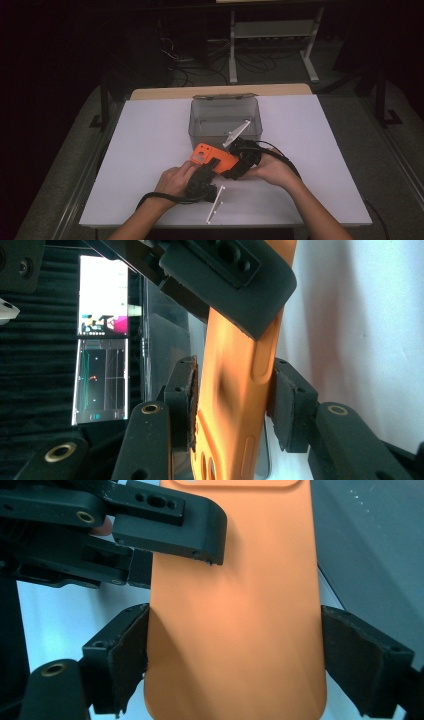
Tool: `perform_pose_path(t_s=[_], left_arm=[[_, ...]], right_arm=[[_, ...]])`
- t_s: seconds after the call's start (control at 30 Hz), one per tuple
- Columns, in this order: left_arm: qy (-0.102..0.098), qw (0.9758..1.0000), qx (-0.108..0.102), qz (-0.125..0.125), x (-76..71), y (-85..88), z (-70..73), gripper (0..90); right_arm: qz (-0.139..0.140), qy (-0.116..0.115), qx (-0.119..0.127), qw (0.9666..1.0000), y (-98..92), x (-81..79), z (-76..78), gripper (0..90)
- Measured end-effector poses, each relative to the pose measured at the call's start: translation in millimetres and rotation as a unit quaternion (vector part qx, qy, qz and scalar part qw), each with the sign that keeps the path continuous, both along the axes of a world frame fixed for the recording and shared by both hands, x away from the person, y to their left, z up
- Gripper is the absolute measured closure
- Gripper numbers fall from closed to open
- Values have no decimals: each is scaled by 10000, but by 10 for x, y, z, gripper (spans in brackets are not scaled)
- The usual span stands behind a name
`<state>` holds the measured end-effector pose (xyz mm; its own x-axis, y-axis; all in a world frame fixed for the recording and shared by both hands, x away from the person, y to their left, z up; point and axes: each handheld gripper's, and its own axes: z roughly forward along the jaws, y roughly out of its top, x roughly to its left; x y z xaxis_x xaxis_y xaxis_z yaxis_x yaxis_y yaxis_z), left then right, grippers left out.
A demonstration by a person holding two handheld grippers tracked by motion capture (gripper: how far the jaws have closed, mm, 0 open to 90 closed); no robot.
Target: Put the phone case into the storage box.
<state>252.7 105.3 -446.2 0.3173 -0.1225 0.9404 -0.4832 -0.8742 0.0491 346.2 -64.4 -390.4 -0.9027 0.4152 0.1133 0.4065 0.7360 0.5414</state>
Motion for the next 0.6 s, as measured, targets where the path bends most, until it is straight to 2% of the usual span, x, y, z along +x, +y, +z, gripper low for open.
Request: perform_pose_path(t_s=[0.6], left_arm=[[75,9999,94,-63,-8,-2,10,710]], right_arm=[[17,27,25,10000,-6,6,2,157]])
